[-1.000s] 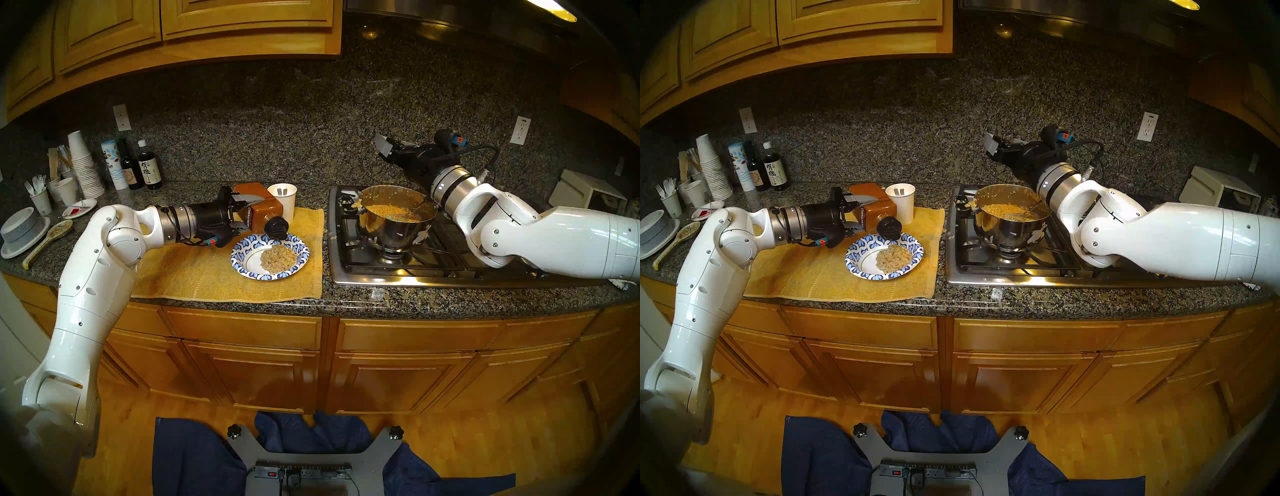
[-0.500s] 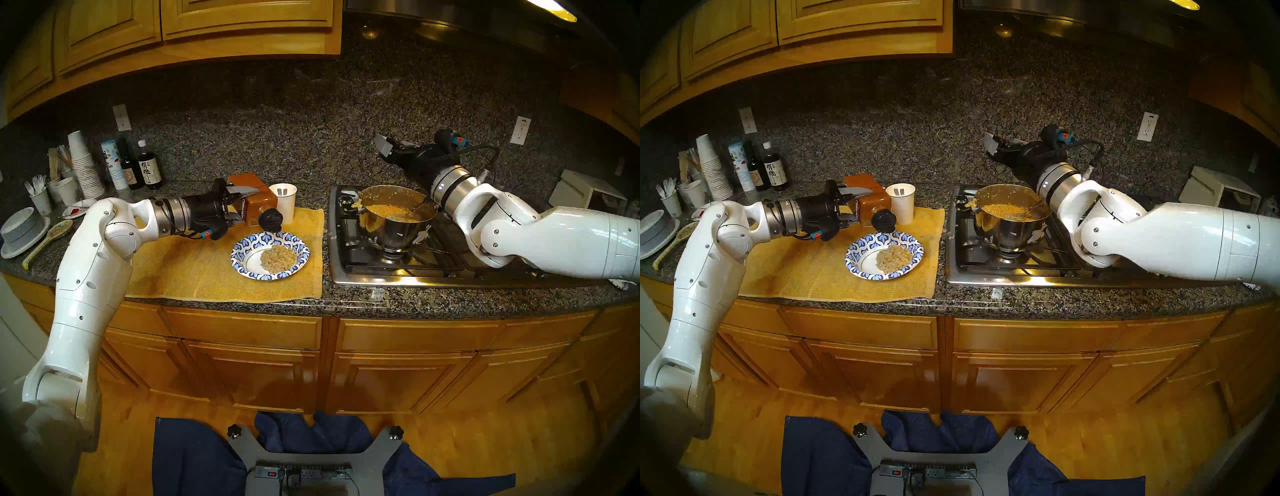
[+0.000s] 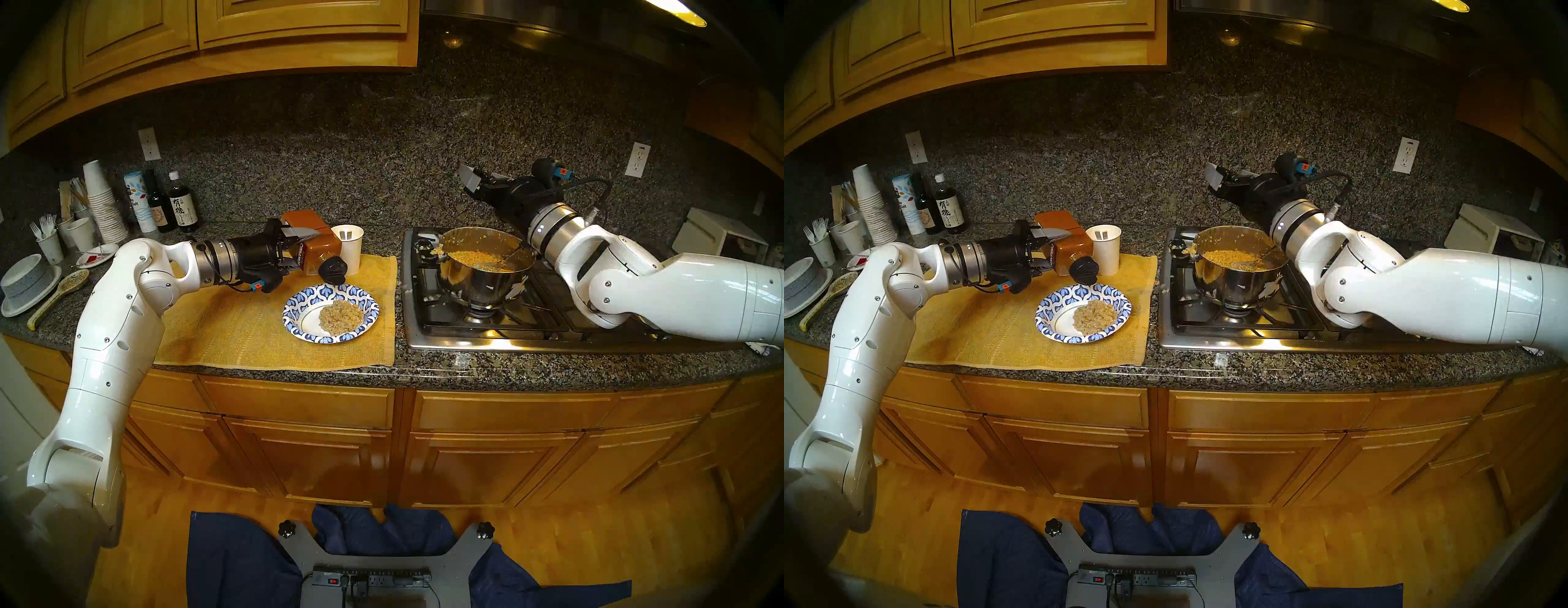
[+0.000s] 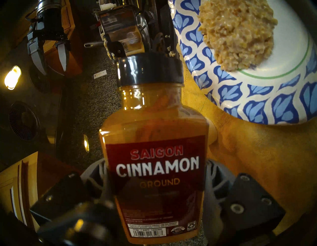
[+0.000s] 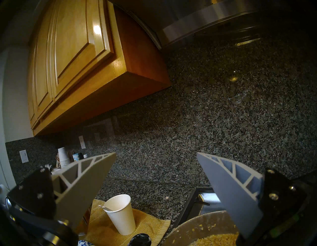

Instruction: Scoop oatmeal into bowl, add cinnamon, and put a spoon inside bowl

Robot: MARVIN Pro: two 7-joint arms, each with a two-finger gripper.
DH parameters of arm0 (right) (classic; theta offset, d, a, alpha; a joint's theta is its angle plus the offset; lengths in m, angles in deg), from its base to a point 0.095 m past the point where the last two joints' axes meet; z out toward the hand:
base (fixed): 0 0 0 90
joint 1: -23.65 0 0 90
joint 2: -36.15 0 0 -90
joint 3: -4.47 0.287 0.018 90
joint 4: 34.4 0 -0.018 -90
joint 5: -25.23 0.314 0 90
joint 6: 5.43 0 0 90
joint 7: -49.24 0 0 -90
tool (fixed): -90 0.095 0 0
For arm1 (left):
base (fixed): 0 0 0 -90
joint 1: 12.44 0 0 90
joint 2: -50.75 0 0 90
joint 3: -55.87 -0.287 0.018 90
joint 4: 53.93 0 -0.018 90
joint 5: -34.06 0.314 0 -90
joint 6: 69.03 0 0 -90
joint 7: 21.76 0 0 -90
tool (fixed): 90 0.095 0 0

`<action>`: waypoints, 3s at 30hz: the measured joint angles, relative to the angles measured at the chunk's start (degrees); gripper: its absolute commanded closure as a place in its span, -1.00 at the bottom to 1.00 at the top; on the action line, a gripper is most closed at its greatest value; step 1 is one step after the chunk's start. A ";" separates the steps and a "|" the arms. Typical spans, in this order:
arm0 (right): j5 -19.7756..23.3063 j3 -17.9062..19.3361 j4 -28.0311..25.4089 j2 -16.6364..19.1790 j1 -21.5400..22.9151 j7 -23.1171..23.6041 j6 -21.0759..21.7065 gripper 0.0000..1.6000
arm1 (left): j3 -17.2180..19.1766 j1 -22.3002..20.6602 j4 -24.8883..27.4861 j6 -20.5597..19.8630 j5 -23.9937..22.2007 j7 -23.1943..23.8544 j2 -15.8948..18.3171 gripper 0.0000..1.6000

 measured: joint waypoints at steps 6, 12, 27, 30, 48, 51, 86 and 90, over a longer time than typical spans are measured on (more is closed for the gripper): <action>0.00 0.00 0.00 0.00 0.00 0.00 0.00 -1.00 | -1.58 -0.28 -0.10 0.01 2.15 -3.38 0.94 1.00; 0.00 0.00 0.00 0.00 0.00 0.00 0.00 -1.00 | -3.37 0.39 0.00 0.01 4.21 -7.37 2.37 1.00; 0.00 0.00 0.00 0.00 0.00 0.00 0.00 -1.00 | -6.46 1.02 0.09 -0.01 8.72 -15.72 5.62 1.00; 0.00 0.00 0.00 0.00 0.00 0.00 0.00 -1.00 | -6.69 0.75 0.09 -0.02 8.96 -16.90 6.19 1.00; 0.00 -0.01 0.00 0.00 0.00 0.00 0.00 -1.00 | -9.43 -1.21 -1.07 -0.04 11.14 -22.95 8.21 1.00; 0.00 -0.01 0.00 0.00 0.00 -0.02 0.00 -1.00 | -9.95 -1.29 -1.52 -0.04 11.63 -23.87 8.38 1.00; 0.00 -0.08 0.03 -0.01 0.00 -0.11 0.01 -1.00 | -6.35 5.53 -3.32 -0.17 -21.59 -15.13 8.66 1.00; 0.00 -0.11 0.04 -0.01 0.00 -0.10 0.01 -1.00 | -6.36 6.66 -2.78 -0.29 -25.42 -12.71 9.10 1.00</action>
